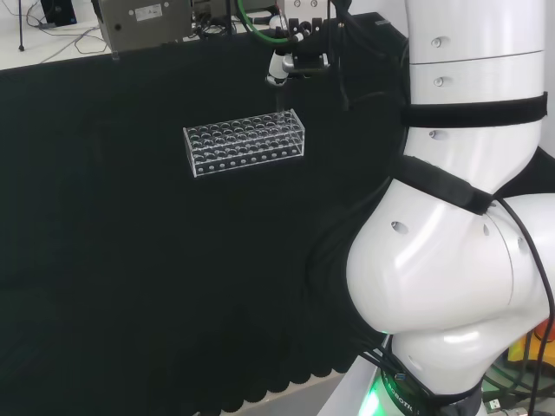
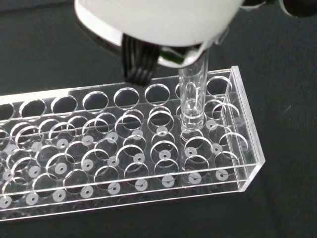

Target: Put the test tube back in the rack.

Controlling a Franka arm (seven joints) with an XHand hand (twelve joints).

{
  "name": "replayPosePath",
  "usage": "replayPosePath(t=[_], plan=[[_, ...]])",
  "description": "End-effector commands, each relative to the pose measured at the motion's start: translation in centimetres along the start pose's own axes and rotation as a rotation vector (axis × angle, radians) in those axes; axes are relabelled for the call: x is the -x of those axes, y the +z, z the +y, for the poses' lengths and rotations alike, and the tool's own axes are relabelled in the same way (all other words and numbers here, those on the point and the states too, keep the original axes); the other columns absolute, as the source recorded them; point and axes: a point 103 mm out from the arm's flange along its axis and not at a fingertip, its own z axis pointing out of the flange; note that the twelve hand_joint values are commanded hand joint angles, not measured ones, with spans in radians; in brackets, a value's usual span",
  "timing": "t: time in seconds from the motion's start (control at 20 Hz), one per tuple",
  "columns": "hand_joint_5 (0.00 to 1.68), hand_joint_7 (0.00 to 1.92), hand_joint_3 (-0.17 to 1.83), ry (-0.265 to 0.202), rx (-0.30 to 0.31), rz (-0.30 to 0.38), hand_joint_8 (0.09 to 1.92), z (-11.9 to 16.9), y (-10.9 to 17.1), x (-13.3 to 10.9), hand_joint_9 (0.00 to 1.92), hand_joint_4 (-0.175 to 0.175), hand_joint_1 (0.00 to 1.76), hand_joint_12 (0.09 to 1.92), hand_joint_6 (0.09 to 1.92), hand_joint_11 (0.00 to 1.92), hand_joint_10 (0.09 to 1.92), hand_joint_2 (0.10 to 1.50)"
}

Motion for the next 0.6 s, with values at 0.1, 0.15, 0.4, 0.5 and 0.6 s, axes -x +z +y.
replayPosePath(t=[0.1,0.15,0.4,0.5,0.6], plan=[[1.37,1.79,0.77,0.004,-0.007,0.001,0.44,0.1,0.4,0.1,1.83,-0.175,1.23,0.67,0.54,1.55,0.12,0.57],[1.37,1.79,0.77,0.004,-0.009,0.0,0.44,0.1,0.5,0.1,1.83,-0.175,1.23,0.67,0.54,1.55,0.12,0.57],[1.37,1.79,0.77,0.005,-0.025,0.007,0.44,0.4,1.1,0.2,1.83,-0.175,1.23,0.67,0.54,1.55,0.12,0.57],[1.37,1.79,0.77,0.004,-0.028,0.009,0.44,0.5,1.5,0.3,1.83,-0.175,1.23,0.67,0.54,1.55,0.12,0.57],[1.37,1.79,0.77,0.002,-0.033,0.007,0.44,0.7,1.9,0.3,1.83,-0.175,1.23,0.67,0.54,1.55,0.12,0.57]])
